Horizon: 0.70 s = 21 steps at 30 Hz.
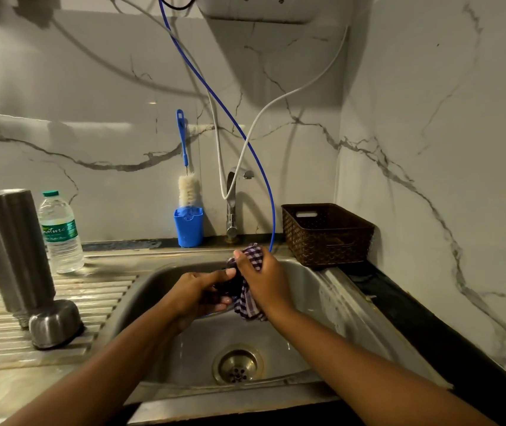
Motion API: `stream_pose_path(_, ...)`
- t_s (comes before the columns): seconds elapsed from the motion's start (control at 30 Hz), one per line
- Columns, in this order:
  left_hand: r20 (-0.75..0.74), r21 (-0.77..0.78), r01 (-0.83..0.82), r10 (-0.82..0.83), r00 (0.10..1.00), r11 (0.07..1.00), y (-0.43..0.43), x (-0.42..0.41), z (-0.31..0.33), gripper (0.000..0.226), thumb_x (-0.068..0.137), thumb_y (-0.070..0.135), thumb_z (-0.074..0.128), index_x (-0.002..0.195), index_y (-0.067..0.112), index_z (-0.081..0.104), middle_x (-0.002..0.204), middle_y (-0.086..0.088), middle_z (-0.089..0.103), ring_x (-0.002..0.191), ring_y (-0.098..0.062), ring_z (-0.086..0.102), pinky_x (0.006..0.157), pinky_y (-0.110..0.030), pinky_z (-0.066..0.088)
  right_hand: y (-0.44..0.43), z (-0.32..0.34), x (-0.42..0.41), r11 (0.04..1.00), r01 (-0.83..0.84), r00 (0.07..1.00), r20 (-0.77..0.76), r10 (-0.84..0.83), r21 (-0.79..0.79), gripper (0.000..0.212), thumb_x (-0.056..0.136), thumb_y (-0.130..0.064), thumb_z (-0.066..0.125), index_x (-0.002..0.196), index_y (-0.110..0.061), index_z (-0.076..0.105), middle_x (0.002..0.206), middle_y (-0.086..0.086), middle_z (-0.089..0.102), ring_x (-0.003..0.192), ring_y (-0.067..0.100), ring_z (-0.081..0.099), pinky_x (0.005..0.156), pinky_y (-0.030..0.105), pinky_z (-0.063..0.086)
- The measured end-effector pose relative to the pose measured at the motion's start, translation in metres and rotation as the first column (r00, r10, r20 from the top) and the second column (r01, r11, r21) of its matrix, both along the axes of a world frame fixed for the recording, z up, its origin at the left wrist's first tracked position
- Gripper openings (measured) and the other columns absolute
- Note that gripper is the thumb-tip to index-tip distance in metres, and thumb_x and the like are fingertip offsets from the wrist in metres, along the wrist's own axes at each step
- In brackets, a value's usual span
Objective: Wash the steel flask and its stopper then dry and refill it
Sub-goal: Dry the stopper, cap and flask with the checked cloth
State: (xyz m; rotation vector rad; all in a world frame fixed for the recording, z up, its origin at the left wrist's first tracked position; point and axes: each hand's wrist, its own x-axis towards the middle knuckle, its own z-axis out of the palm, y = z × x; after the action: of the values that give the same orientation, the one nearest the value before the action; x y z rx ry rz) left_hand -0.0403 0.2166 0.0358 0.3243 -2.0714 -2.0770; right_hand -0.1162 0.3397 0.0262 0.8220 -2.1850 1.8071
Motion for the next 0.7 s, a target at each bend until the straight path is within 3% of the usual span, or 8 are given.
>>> stream_pose_path(0.07,0.018,0.053,0.006,-0.007,1.000,0.999,0.002,-0.001,0.000,0.038,0.072,0.032,0.070,0.097,0.004,0.065,0.086,-0.014,0.072,0.066,-0.018,0.068,0.058,-0.023,0.056,0.002,0.001,-0.001,0.999,0.015,0.990,-0.139,-0.009,0.038,0.027,0.089,-0.045,0.056,0.101,-0.020,0.055,0.089,-0.005,0.063,0.082,0.009,0.062,0.067,0.018,0.051)
stream_pose_path(0.13,-0.055,-0.047,0.003,-0.006,0.998,0.999,0.005,-0.002,-0.002,0.040,0.071,0.033,0.071,0.098,0.005,0.065,0.086,-0.011,0.073,0.072,-0.017,0.071,0.061,-0.021,0.056,0.005,0.005,-0.006,0.998,0.012,0.990,-0.138,-0.004,0.056,0.025,0.090,-0.044,0.055,0.096,-0.020,0.056,0.086,-0.005,0.062,0.079,0.009,0.061,0.066,0.019,0.050)
stream_pose_path(0.2,-0.166,-0.358,-0.070,0.010,0.986,0.931,0.006,-0.003,-0.004,0.040,0.068,0.033,0.076,0.099,0.012,0.065,0.087,-0.002,0.073,0.079,-0.009,0.070,0.066,-0.014,0.053,0.008,0.009,-0.014,0.997,-0.020,1.000,0.024,0.018,0.077,0.031,0.091,-0.047,0.052,0.095,-0.017,0.060,0.087,-0.001,0.064,0.079,0.010,0.061,0.065,0.019,0.048)
stream_pose_path(0.27,-0.247,-0.654,-0.190,0.031,0.969,0.732,0.006,-0.002,-0.005,0.039,0.068,0.030,0.081,0.100,0.026,0.061,0.087,0.015,0.066,0.078,0.004,0.064,0.066,-0.002,0.046,0.007,0.008,-0.024,0.987,-0.054,0.971,0.240,0.017,0.151,0.044,0.089,-0.053,0.050,0.098,-0.013,0.066,0.092,0.004,0.068,0.083,0.015,0.063,0.072,0.025,0.049)
stream_pose_path(0.37,-0.286,-0.817,-0.226,-0.032,0.958,0.530,0.004,-0.001,-0.005,0.049,0.069,0.033,0.082,0.111,0.031,0.056,0.093,0.024,0.057,0.079,0.015,0.053,0.066,0.005,0.039,0.005,0.002,-0.031,0.959,-0.192,0.828,0.559,0.045,0.208,0.062,0.080,-0.067,0.052,0.105,-0.013,0.067,0.096,0.009,0.070,0.088,0.023,0.067,0.085,0.035,0.052)
stream_pose_path(0.47,-0.276,-0.868,-0.220,-0.064,0.959,0.446,0.000,-0.003,-0.006,0.053,0.070,0.037,0.081,0.115,0.030,0.055,0.098,0.022,0.056,0.080,0.013,0.052,0.066,0.002,0.041,0.010,0.008,-0.033,0.925,-0.286,0.786,0.614,0.076,0.251,0.070,0.074,-0.075,0.052,0.108,-0.015,0.066,0.103,0.013,0.070,0.094,0.027,0.067,0.094,0.042,0.050)
stream_pose_path(0.6,-0.234,-0.806,-0.212,0.032,0.972,0.553,0.002,-0.009,-0.008,0.049,0.067,0.033,0.083,0.106,0.030,0.055,0.089,0.018,0.059,0.078,0.006,0.057,0.061,-0.005,0.043,0.021,0.020,-0.035,0.893,-0.153,0.932,0.363,-0.012,0.423,0.072,0.074,-0.073,0.053,0.104,-0.008,0.063,0.098,0.010,0.067,0.084,0.020,0.062,0.075,0.031,0.049)
stream_pose_path(0.7,-0.120,-0.633,-0.140,0.082,0.989,0.761,-0.002,-0.015,-0.013,0.041,0.067,0.025,0.084,0.099,0.023,0.059,0.088,0.008,0.067,0.078,-0.004,0.065,0.064,-0.012,0.050,0.028,0.021,-0.035,0.931,-0.110,0.987,0.148,0.062,0.347,0.048,0.078,-0.057,0.064,0.097,-0.013,0.065,0.086,0.000,0.066,0.081,0.015,0.064,0.079,0.032,0.053)
